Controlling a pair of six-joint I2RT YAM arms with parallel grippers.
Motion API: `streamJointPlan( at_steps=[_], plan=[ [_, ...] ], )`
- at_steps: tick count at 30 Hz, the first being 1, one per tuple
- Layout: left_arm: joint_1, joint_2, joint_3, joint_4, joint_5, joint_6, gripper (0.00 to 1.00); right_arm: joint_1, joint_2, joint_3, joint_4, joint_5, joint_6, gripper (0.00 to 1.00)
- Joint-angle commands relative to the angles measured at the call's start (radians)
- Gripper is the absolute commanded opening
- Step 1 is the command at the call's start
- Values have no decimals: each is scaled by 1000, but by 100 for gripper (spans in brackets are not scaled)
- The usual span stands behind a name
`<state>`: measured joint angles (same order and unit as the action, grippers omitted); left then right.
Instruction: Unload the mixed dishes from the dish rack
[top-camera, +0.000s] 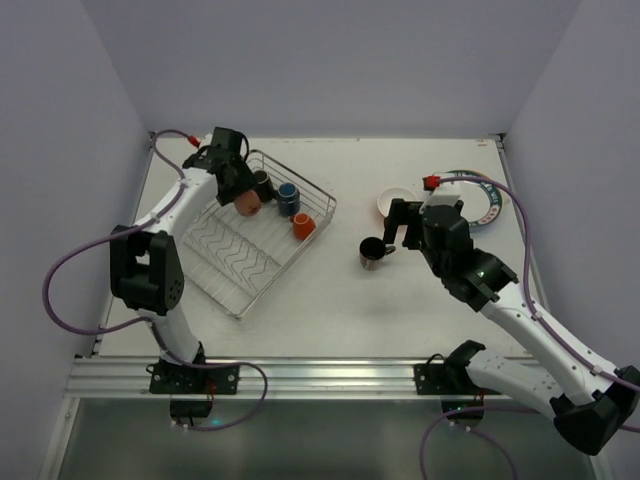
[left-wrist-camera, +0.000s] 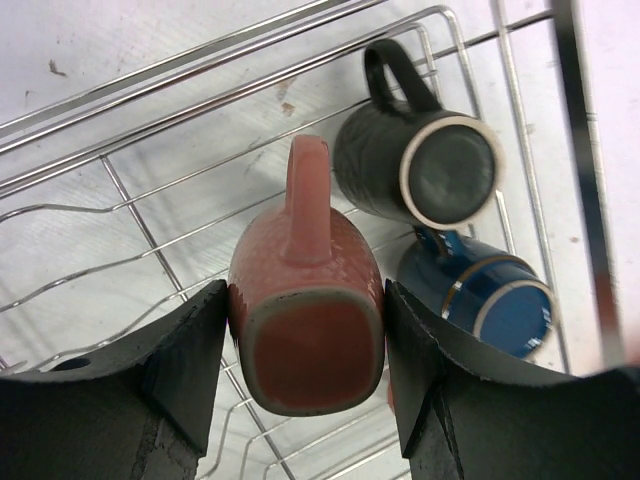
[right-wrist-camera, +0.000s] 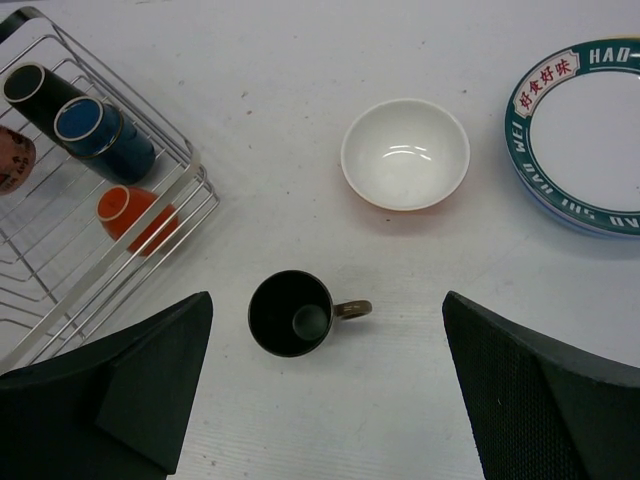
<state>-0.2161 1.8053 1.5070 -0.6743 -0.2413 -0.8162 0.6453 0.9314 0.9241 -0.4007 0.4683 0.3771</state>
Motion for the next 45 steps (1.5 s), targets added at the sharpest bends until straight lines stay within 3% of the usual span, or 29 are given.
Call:
streamJointPlan(
  at_steps=[1,5,7,8,9,12,17,21,27,31,38,42,43,45],
  plan=[
    [6,-124,-2,62,42,14,0,-1,-19,-13,45,0,-1,99],
    [6,-216,-45,100,95,28,0,-1,-22,-13,46,-23,2,99],
    [7,-311,-126,222,231,46,0,-1,-26,-16,60,-112,-10,99],
    [6,-352,-172,304,419,84,0,-1,-32,-28,89,-156,-18,99],
    [4,-394,-283,484,506,84,0,-1,-42,-40,111,-212,-38,99],
    [-35,-532,-392,640,672,25,0,-1,-89,-105,244,-452,-49,98],
    [-199,-702,-516,786,695,-45,0,-1,-158,-160,441,-862,46,97],
    [-313,-805,-668,1017,703,-214,0,-1,-184,-205,555,-950,138,96],
    [-382,-847,-803,1194,725,-420,0,-1,-189,-234,589,-994,124,91],
    [-422,-853,-853,1263,715,-512,0,-1,-203,-260,684,-1108,129,82],
    [-477,-844,-910,1341,682,-597,0,-1,-139,-248,756,-1172,149,61],
    [-500,-825,-955,1421,674,-649,0,-1,-120,-268,865,-1235,164,37],
    [-505,-824,-965,1435,671,-670,0,-1,-120,-272,882,-1235,163,23],
    [-511,-816,-990,1470,665,-693,0,-1,-123,-277,889,-1229,154,18]
  ],
)
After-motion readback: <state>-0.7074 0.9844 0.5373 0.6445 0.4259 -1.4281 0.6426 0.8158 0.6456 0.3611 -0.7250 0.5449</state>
